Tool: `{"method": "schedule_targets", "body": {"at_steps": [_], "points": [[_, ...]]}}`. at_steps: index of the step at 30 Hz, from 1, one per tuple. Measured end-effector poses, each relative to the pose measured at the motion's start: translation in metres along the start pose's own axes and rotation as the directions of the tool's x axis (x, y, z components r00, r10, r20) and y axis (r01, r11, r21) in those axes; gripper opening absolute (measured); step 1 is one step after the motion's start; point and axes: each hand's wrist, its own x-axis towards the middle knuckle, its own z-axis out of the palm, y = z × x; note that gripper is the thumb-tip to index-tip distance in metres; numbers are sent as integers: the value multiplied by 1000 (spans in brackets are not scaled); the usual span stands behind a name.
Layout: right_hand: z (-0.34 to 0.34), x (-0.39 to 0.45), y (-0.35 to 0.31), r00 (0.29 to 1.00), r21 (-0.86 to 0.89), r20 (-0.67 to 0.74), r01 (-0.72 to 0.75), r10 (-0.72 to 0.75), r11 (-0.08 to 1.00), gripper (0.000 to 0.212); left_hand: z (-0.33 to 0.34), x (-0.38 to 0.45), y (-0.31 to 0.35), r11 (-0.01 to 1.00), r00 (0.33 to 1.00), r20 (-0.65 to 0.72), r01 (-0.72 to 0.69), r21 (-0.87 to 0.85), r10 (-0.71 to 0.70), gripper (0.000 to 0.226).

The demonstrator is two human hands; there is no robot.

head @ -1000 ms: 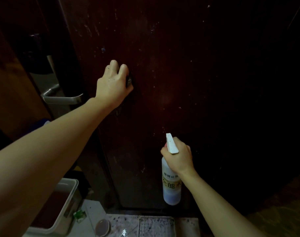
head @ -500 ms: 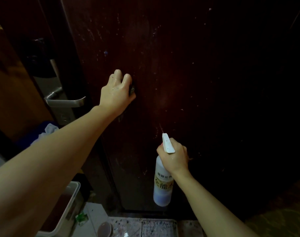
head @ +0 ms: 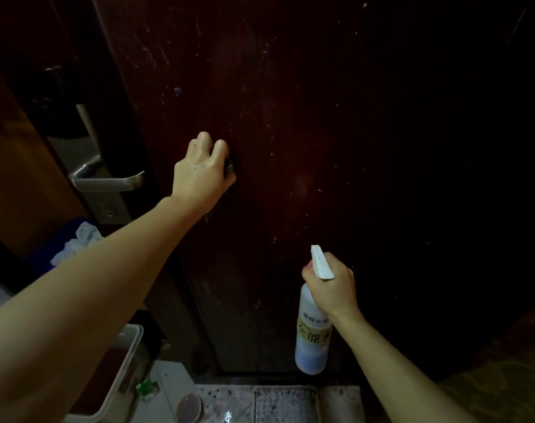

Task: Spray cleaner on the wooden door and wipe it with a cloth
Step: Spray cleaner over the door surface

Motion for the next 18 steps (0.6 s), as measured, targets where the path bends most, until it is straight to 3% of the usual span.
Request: {"method": "schedule_targets", "body": {"at_steps": [3, 10, 14, 18], "points": [[-7, 0, 11, 999, 52, -3, -51, 51, 997, 10, 4, -3, 1, 1000, 1000, -1, 6, 0, -6, 38], [-22, -4, 36, 989, -23, -42, -143, 142, 989, 17, 14, -12, 6, 1000, 999, 33, 9, -3, -9, 38], [-21, -6, 49, 984, 23, -4, -177, 177, 984, 7, 21, -18, 10, 1000, 998, 65, 7, 6, -7, 39], [-24, -8, 61, 984, -57, -44, -175, 172, 983, 8, 24, -21, 11, 1000, 998, 69, -7, 13, 6, 37]]}}
